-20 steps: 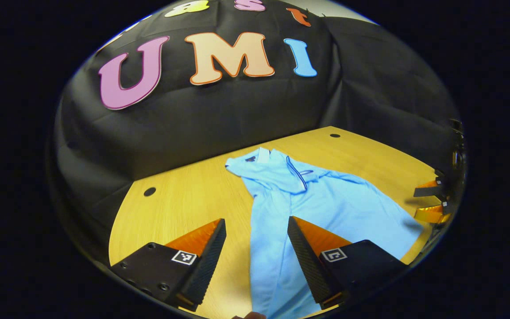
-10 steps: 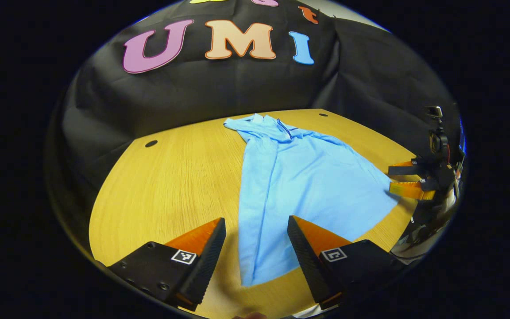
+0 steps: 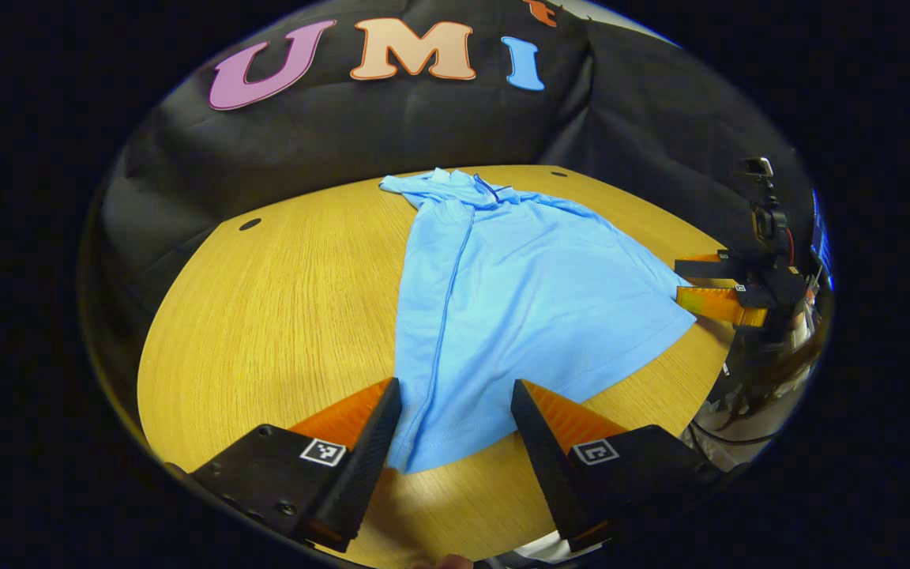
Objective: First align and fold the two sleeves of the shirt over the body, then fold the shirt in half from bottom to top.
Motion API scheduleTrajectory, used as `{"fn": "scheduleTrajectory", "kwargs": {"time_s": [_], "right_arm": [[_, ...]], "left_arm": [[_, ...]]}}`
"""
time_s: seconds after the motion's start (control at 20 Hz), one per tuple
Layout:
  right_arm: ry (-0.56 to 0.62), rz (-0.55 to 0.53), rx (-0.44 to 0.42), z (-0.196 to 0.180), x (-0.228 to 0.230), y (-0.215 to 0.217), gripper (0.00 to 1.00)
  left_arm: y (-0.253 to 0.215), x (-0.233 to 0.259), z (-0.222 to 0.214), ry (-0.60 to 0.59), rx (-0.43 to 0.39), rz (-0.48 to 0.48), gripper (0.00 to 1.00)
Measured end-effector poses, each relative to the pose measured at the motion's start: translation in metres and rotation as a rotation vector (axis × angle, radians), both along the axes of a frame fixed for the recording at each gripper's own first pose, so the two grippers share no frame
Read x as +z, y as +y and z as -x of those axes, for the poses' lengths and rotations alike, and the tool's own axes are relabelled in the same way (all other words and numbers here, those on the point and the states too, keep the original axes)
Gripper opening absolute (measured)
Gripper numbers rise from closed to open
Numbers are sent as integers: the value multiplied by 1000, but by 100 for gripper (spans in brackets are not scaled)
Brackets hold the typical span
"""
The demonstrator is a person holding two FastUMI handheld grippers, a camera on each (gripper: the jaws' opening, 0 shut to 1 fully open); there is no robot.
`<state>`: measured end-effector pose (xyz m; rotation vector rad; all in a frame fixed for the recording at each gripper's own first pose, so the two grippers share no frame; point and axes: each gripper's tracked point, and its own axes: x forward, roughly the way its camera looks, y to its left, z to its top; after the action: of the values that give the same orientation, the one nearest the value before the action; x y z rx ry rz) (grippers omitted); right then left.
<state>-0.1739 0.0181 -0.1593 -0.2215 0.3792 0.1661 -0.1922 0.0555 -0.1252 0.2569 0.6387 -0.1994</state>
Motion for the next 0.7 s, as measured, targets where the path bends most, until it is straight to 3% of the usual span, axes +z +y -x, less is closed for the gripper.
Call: {"fn": "scheduleTrajectory", "kwargs": {"time_s": [0.25, 0.4, 0.45, 0.5, 0.55, 0.6, 0.65, 0.7], "right_arm": [[-1, 2, 21, 0, -3, 8, 95], [12, -8, 39, 0, -4, 16, 72], [16, -7, 47, 2, -5, 19, 67], [23, -11, 57, 1, -7, 23, 56], [28, -19, 63, 2, -5, 25, 46], [33, -28, 69, 3, -5, 27, 27], [39, -32, 68, 2, -8, 28, 22], [39, -23, 73, 2, -7, 29, 11]], "left_arm": [[-5, -4, 0, -7, -14, 12, 87], [-10, -4, 3, -9, -50, 24, 77], [-14, -5, 2, -12, -63, 30, 65], [-17, -6, 2, -6, -70, 37, 60], [-20, -7, 2, -1, -80, 45, 50], [-24, -7, 3, 2, -98, 57, 42], [-28, -7, 4, 4, -104, 75, 24], [-28, -6, 4, 2, -109, 85, 14]]}}
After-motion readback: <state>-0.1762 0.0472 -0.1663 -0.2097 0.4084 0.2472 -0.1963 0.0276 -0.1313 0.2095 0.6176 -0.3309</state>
